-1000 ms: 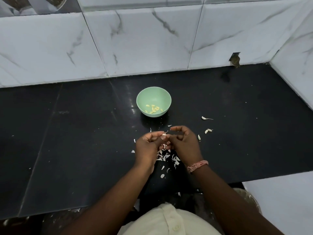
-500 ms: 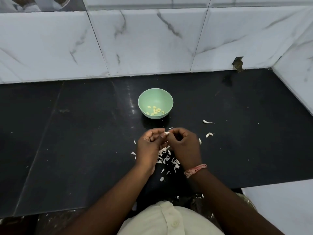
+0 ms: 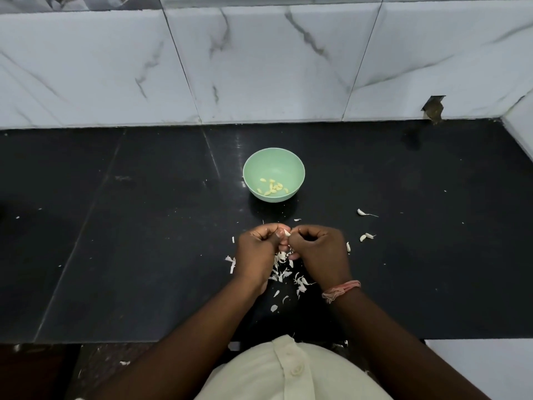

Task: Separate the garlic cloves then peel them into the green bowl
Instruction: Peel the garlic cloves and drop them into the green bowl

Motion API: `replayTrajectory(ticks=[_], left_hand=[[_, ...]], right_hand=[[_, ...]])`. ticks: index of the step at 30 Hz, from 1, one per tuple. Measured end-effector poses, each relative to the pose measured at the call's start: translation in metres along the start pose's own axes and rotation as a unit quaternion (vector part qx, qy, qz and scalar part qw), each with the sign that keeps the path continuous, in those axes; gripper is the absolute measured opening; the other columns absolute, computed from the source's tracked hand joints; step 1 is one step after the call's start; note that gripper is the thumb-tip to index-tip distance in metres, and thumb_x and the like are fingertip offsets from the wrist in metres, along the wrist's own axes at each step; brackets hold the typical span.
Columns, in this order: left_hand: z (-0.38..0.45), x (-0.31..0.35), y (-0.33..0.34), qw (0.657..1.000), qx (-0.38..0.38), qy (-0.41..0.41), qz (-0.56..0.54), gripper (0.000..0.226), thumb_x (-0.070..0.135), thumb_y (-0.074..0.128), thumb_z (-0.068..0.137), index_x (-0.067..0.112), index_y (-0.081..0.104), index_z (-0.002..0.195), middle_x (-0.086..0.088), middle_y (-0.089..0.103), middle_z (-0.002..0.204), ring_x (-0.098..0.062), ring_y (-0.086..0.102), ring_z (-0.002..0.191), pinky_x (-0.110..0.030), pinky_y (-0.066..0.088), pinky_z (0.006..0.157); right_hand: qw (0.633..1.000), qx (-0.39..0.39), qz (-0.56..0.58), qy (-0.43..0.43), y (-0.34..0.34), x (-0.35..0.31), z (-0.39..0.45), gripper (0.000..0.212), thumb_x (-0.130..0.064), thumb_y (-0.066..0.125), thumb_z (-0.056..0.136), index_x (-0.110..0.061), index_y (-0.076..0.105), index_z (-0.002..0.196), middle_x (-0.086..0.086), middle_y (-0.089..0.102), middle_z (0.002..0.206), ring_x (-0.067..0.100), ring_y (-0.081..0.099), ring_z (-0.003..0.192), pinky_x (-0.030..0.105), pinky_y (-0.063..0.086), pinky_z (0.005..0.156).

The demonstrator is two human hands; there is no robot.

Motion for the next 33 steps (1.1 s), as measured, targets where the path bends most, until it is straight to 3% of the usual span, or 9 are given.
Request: replayTrajectory(ticks=[6,10,13,16,19,23,26,29,33], left_hand=[[-0.001,-0.005,0.005,0.989,-0.043,-0.089,-0.108,0.024,-0.007,0.049,0.100,0.001,0.070,0.090,-0.009,0.067,0.069,-0.011,0.061,0.061,-0.017,0.055,0.062],[-0.004,-0.010,0.007,0.974,-0.061,-0.130,-0.178,0.022,-0.007,0.047,0.101,-0.001,0.068,0.095,-0.012,0.070,0.077,-0.013,0.068,0.069,-0.019,0.059,0.067],[-0.007,-0.012,0.006,0.969,-0.060,-0.134,-0.200,0.017,-0.002,0.049,0.102,-0.002,0.066,0.101,-0.016,0.072,0.089,-0.016,0.073,0.080,-0.024,0.061,0.071],[-0.008,-0.011,0.001,0.976,-0.050,-0.105,-0.186,0.014,0.005,0.052,0.103,0.000,0.065,0.105,-0.017,0.073,0.104,-0.022,0.074,0.095,-0.030,0.062,0.073],[-0.009,-0.009,-0.003,0.983,-0.028,-0.067,-0.169,0.012,0.007,0.056,0.101,0.000,0.063,0.108,-0.023,0.073,0.108,-0.029,0.075,0.100,-0.031,0.062,0.072],[-0.009,-0.007,-0.010,0.985,-0.010,-0.031,-0.167,0.017,0.000,0.066,0.092,-0.005,0.063,0.108,-0.026,0.073,0.104,-0.030,0.075,0.094,-0.028,0.062,0.075],[-0.008,-0.011,-0.016,0.986,0.007,-0.017,-0.163,0.013,-0.003,0.066,0.090,-0.003,0.067,0.103,-0.023,0.074,0.095,-0.022,0.075,0.083,-0.024,0.061,0.072],[-0.007,-0.013,-0.020,0.984,0.023,-0.015,-0.175,0.013,-0.005,0.064,0.090,0.000,0.070,0.101,-0.017,0.075,0.089,-0.018,0.074,0.076,-0.024,0.061,0.071],[-0.009,-0.013,-0.016,0.983,0.012,-0.028,-0.182,0.015,-0.008,0.061,0.092,-0.002,0.070,0.103,-0.016,0.076,0.089,-0.016,0.074,0.077,-0.023,0.061,0.072]], right_hand=[[0.988,-0.038,0.119,0.089,-0.004,0.013,0.011,0.017,0.006,0.064,0.088,-0.002,0.075,0.079,0.010,0.069,0.064,0.018,0.062,0.056,0.028,0.057,0.055],[0.978,-0.026,0.164,0.129,-0.007,0.030,0.013,0.011,0.004,0.064,0.092,0.003,0.074,0.087,0.020,0.068,0.073,0.023,0.063,0.061,0.028,0.057,0.056],[0.990,-0.018,0.110,0.090,-0.013,0.035,0.013,0.014,0.006,0.064,0.094,-0.002,0.076,0.092,0.019,0.076,0.085,0.028,0.075,0.074,0.029,0.063,0.066],[0.999,-0.022,0.028,0.030,-0.012,0.034,0.013,0.032,0.004,0.060,0.097,-0.024,0.075,0.093,0.005,0.078,0.089,0.023,0.077,0.086,0.040,0.064,0.081],[0.998,-0.031,-0.051,-0.025,-0.009,0.025,0.008,0.029,-0.008,0.063,0.096,-0.036,0.074,0.094,-0.007,0.078,0.088,0.013,0.076,0.077,0.041,0.064,0.077],[0.996,-0.017,-0.080,-0.027,-0.006,0.015,0.003,0.016,-0.012,0.068,0.094,-0.025,0.077,0.089,-0.007,0.075,0.082,0.016,0.073,0.060,0.031,0.059,0.055],[0.995,0.013,-0.085,-0.052,-0.005,0.010,0.004,0.015,-0.013,0.078,0.085,-0.026,0.072,0.086,-0.008,0.072,0.083,0.014,0.071,0.067,0.031,0.060,0.062],[0.989,0.017,-0.104,-0.103,-0.002,0.006,0.003,0.014,-0.014,0.076,0.087,-0.026,0.078,0.094,-0.010,0.073,0.090,0.008,0.070,0.078,0.031,0.059,0.075],[0.994,-0.026,-0.060,-0.084,0.006,0.005,0.000,0.014,-0.011,0.071,0.090,-0.019,0.080,0.096,-0.006,0.077,0.083,0.012,0.073,0.071,0.033,0.061,0.069]])
Point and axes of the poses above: each hand's wrist, its own z-axis towards the middle knuckle, its own y-axis out of the palm, x = y × z, the point moved 5 cm from there along z, towards the middle knuckle
